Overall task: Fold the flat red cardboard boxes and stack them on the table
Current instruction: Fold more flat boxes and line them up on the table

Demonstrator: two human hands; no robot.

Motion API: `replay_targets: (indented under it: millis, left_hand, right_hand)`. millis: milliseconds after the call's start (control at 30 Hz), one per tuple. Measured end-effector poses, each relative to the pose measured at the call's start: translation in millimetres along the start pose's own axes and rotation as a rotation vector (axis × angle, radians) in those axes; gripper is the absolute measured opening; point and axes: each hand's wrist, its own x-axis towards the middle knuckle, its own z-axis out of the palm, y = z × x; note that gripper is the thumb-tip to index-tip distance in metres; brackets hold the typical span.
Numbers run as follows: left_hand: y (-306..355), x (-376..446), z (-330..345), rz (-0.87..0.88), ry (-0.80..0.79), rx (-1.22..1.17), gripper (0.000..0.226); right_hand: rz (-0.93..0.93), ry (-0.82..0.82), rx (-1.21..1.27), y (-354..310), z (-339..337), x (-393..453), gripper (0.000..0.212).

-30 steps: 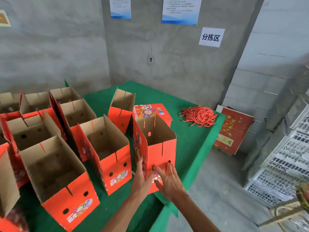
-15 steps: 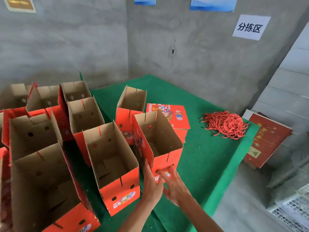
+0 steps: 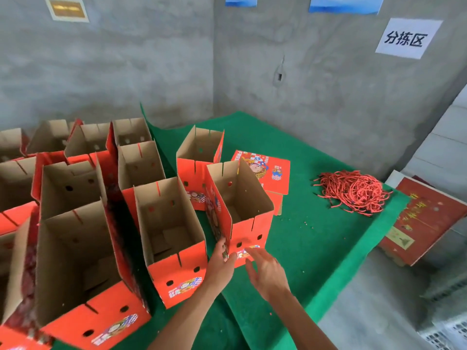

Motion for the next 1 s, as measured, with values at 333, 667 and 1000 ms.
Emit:
replay_targets:
  millis: [333,667,1000]
  left_hand:
    - [-20,-133,-107,0.063,0.192,-0.211,0.023]
    - [-80,-291,-261,0.123,0.704,-0.385,0.038]
    - [-162,-471,-439,0.118,1.030,-0.380,0.039]
  right_hand:
    - [0.005,0.201,0.561,-82,-13,-61,0.062]
    - [-0.214,0.019,0.909,-246,49,-124,0.033]
    - [-0.340,-0.175,0.988,-467,141,-218,0.033]
